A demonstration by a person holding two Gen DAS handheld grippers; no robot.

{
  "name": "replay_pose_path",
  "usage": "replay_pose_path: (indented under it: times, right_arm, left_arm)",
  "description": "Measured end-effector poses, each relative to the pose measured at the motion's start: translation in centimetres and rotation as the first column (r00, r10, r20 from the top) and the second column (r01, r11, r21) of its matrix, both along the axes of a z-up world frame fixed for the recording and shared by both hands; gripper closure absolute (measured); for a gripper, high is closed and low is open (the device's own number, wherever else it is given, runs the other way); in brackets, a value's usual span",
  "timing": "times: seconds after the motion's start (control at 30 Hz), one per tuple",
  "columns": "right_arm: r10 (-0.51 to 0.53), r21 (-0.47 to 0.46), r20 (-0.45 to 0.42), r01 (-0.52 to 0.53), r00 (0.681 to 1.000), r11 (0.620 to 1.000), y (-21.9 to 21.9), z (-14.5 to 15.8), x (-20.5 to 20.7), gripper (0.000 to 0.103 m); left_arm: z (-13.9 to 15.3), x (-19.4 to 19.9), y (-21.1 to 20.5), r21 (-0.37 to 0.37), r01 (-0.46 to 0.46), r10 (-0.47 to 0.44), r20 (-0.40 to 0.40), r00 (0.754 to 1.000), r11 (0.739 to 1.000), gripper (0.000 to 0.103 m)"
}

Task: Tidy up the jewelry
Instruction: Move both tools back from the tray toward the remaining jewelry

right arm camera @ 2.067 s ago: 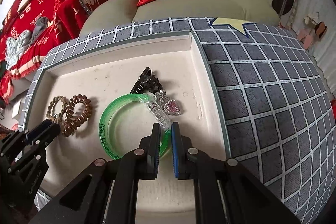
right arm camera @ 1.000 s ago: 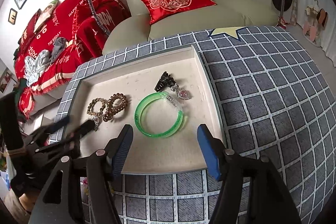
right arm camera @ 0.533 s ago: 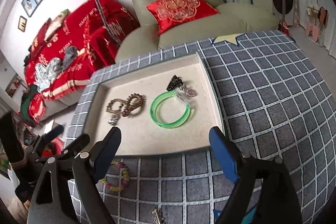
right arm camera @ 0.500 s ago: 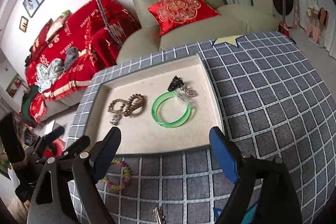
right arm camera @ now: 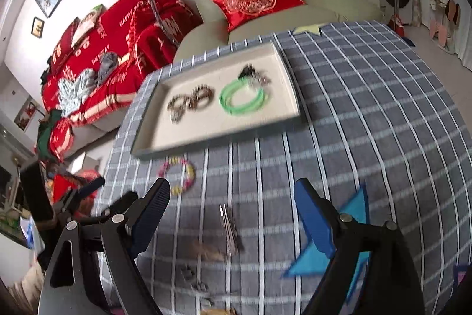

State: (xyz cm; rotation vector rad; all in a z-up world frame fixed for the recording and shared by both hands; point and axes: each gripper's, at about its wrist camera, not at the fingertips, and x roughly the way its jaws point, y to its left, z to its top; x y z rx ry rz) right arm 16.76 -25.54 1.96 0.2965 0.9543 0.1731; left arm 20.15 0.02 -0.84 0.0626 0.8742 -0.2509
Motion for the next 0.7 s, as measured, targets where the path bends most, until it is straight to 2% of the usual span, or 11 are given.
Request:
replay_pose_path:
  times: [0.27, 0.57, 0.63, 0.7]
  right_arm:
    - [0.042, -0.068, -0.093, -0.048, 0.995, 0.997, 1.6, -3.7, -5.7, 0.015]
    - [0.051, -0.134, -0.149, -0.071, 0.988, 0.988, 2.7, -6.1, -9.3, 0.015]
    - [0.059, -0.157, -0.152, -0.083, 0.987, 0.984, 3.1, -6.3, -9.8, 0.016]
    - [0.072, -0.182, -0.159, -0.101, 0.985, 0.978, 3.6, -6.7, -10.1, 0.022]
  left_arm:
    - [-2.2, -0.8, 1.2, -0.032, -0.057, 0.054, -0.088, 0.995, 0.998, 0.0]
    - [-3.2, -1.0, 1.3, -0.056, -0.095, 0.087, -0.131, 0.988, 0.994, 0.0]
    - [-3.2, -0.8, 1.3, -0.061, -0.099, 0.09, -0.131, 0.987, 0.993, 0.0]
    - [-3.3, -0.6, 1.2, -0.064, -0.102, 0.093, -0.133, 0.987, 0.993, 0.0]
